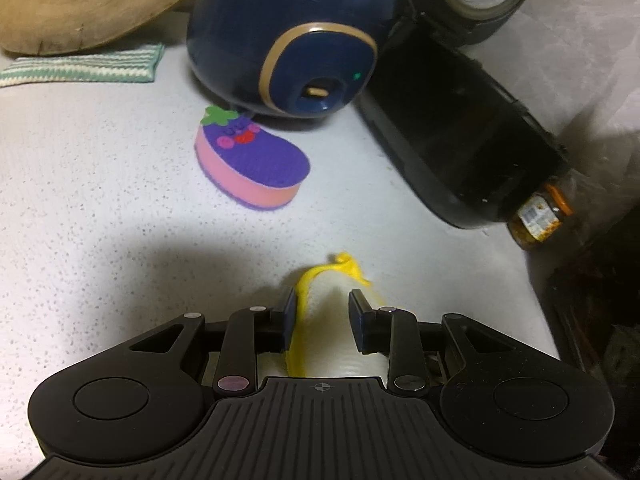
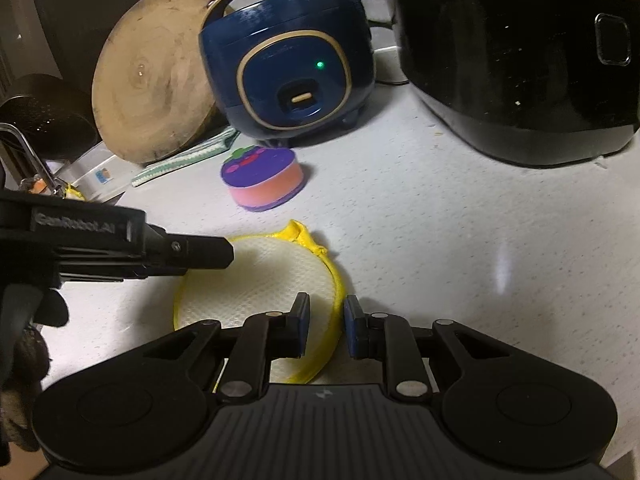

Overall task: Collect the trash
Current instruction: 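Grasp the rim of the yellow-rimmed scrubber pad with the left tool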

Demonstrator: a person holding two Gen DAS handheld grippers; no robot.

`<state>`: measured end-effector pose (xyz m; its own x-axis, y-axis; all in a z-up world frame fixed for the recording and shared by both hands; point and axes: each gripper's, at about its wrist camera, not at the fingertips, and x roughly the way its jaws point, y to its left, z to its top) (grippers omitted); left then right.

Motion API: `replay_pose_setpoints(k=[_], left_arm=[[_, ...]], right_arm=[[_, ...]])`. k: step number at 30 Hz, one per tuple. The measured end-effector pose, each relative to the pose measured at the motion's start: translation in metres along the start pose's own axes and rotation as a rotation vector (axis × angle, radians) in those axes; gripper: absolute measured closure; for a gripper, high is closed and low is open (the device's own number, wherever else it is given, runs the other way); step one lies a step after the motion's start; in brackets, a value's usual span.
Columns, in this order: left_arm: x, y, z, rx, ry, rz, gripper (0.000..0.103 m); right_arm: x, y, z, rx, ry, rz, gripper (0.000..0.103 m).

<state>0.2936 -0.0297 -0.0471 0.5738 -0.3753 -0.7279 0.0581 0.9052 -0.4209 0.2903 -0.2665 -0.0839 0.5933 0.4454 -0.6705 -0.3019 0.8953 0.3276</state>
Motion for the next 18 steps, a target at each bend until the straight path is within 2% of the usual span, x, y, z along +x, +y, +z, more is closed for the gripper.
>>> replay_pose_setpoints(k=[3,6,13,16,18], left_arm=[[-0.006,0.0,-0.002,0.025,-0.001,-0.033,0.07],[-0.005,0.0,-0.007,0.066,0.004,-0.019,0.068],[-0.002,0.011,-0.014,0.066,0.019,0.046,0.069],[-0.005,0.011,-0.016,0.082,0.024,0.054,0.069],[-0.004,0.014,-0.017,0.072,0.038,0.055,0.069]], right_arm=[[0.001,0.004,0.0,-0.008,0.001,0.003,0.084],[0.002,0.005,-0.001,-0.015,0.002,0.006,0.084],[0.0,0.013,-0.001,-0.068,-0.003,-0.015,0.084],[-0.012,0.02,-0.003,-0.116,-0.048,-0.054,0.084],[-0.018,0.019,-0.004,-0.124,-0.059,-0.05,0.081]])
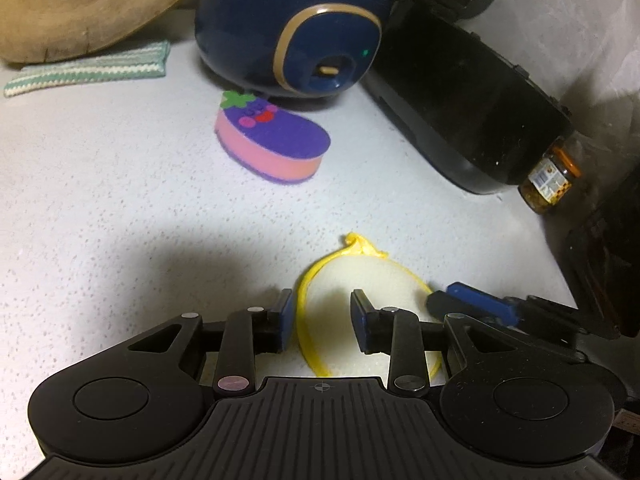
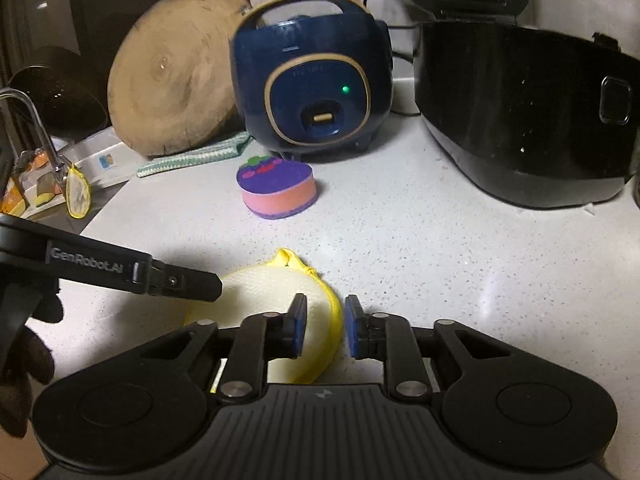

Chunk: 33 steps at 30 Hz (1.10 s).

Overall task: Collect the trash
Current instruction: 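Grasp the rim of the yellow-rimmed scrubber pad with the left tool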

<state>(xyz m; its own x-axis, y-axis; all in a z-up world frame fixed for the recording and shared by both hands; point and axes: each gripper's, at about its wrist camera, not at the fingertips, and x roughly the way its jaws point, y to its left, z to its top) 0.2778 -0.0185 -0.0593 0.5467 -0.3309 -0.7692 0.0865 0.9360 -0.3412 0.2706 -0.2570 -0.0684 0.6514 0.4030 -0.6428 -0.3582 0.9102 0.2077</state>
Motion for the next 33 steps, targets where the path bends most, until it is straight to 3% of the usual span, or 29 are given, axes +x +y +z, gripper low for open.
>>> replay_pose_setpoints(k=[5,10,15,24,33], left_arm=[[0.011,0.009,-0.005,-0.066,0.048,-0.046,0.07],[0.014,0.007,-0.003,-0.104,0.045,-0.067,0.067],[-0.001,0.01,0.007,-0.127,0.01,-0.134,0.07],[-0.003,0.017,0.008,-0.154,0.055,-0.06,0.085],[-0.02,0.015,0.007,-0.143,-0.017,-0.146,0.088]], right_arm=[[0.006,-0.01,-0.01,0.036,0.034,-0.014,0.081],[0.008,-0.012,-0.01,0.064,0.036,0.021,0.082],[0.011,-0.008,-0.007,0.073,0.043,0.043,0.083],[0.019,0.001,-0.002,0.069,0.048,0.071,0.083],[0.019,0.002,0.0,0.058,0.059,0.073,0.083]])
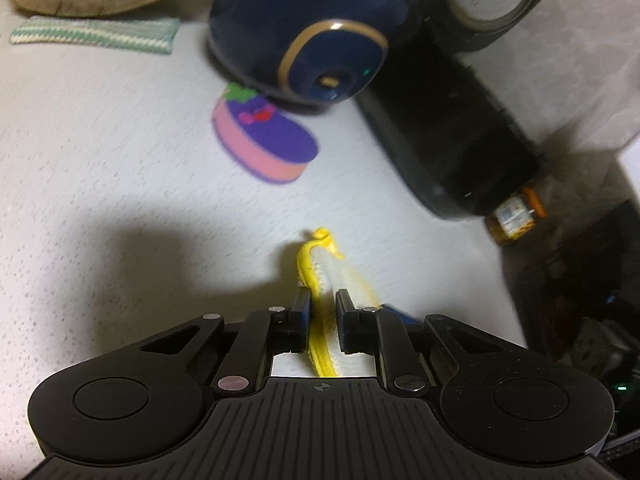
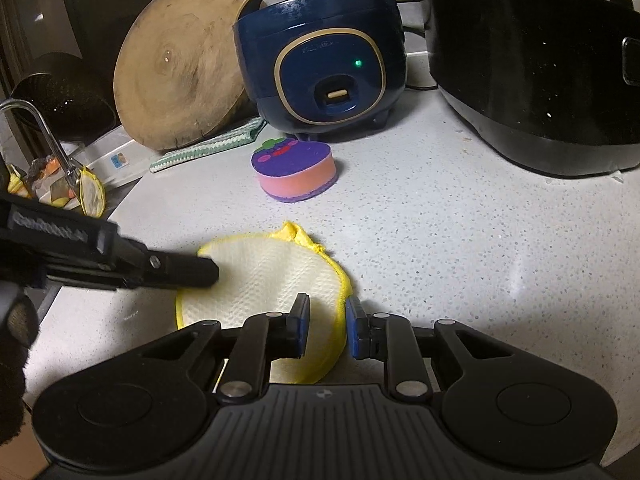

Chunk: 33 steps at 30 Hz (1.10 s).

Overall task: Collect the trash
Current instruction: 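Grasp the rim of the yellow-rimmed scrubber pad with the left tool, then grasp the purple eggplant sponge with the right tool while the left tool holds the scrubber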

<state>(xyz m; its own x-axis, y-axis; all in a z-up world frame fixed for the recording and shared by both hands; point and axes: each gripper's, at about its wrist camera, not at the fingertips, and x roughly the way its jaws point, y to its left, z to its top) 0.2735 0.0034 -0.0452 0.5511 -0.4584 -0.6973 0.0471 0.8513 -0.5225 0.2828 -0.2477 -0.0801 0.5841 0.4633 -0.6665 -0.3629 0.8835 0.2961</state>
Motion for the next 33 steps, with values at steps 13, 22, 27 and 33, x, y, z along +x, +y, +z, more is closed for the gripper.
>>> replay_pose_setpoints(k=[13,22,27,33], left_arm=[[-0.021,-0.003,0.001,0.032,-0.039,0.065,0.087],[-0.009,-0.005,-0.004,0.102,-0.048,0.141,0.079],[-0.001,-0.004,-0.009,0.119,-0.018,0.188,0.079],[-0.006,0.003,-0.016,0.076,-0.022,0.214,0.083]], right_arm=[[0.013,0.03,0.003,-0.057,0.032,0.095,0.083],[0.014,0.031,0.002,-0.073,0.034,0.107,0.082],[0.012,0.03,0.0,-0.072,0.03,0.106,0.082],[0.011,0.031,0.0,-0.082,0.034,0.107,0.082]])
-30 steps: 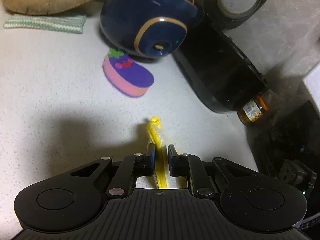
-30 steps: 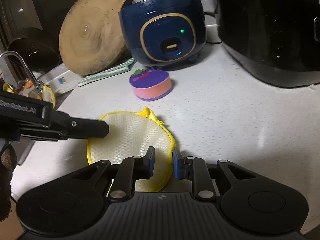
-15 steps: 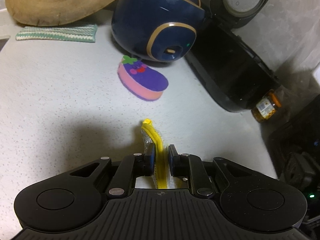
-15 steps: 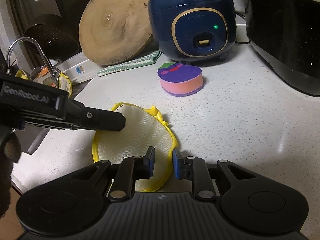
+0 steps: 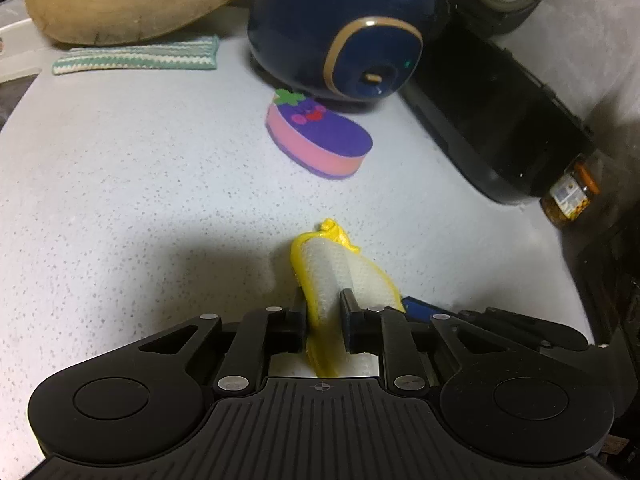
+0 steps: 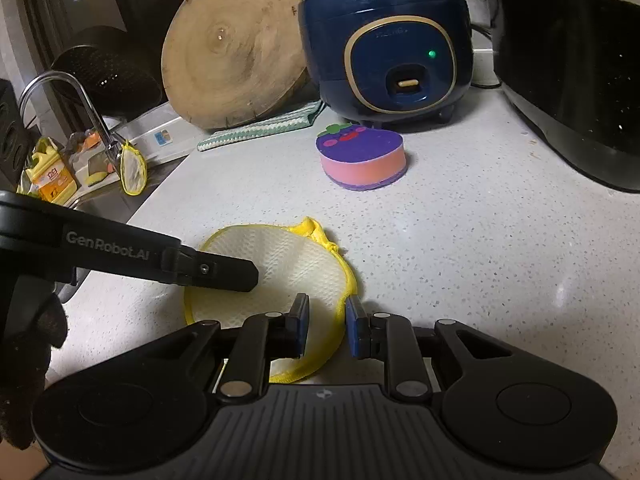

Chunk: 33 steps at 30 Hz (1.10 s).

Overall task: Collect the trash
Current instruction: 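Grasp the purple eggplant sponge with the right tool while the left tool holds the scrubber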

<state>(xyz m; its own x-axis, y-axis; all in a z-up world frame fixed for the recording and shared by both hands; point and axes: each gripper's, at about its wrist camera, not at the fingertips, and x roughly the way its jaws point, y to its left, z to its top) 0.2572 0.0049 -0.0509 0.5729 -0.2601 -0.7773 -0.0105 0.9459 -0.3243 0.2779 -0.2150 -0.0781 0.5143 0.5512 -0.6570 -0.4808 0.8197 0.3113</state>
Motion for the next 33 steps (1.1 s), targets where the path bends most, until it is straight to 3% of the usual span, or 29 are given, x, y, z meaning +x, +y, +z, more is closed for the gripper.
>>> replay_pose_setpoints(k=[8,10,12,14,23,26,33], left_arm=[[-0.025,0.017,-0.006,-0.036,-0.078,0.076,0.085],[-0.033,0.022,-0.008,-0.044,-0.1,0.101,0.085],[-0.04,0.027,-0.01,-0.052,-0.12,0.131,0.085],[-0.047,0.034,-0.013,-0.069,-0.14,0.169,0.085],[-0.079,0.058,-0.029,-0.19,-0.222,0.284,0.085],[-0.084,0.061,-0.032,-0.202,-0.222,0.303,0.085],[-0.086,0.062,-0.036,-0.194,-0.209,0.318,0.085]], right_arm=[[0.002,0.009,0.02,-0.099,-0.041,0.001,0.08],[0.005,0.011,0.03,-0.132,-0.065,-0.024,0.07],[0.011,0.011,0.043,-0.155,-0.086,-0.054,0.05],[0.02,0.012,0.054,-0.182,-0.095,-0.077,0.045],[0.085,0.021,0.089,-0.441,-0.064,-0.172,0.043],[0.106,0.021,0.096,-0.483,-0.055,-0.22,0.043],[0.122,0.017,0.108,-0.54,-0.052,-0.208,0.038]])
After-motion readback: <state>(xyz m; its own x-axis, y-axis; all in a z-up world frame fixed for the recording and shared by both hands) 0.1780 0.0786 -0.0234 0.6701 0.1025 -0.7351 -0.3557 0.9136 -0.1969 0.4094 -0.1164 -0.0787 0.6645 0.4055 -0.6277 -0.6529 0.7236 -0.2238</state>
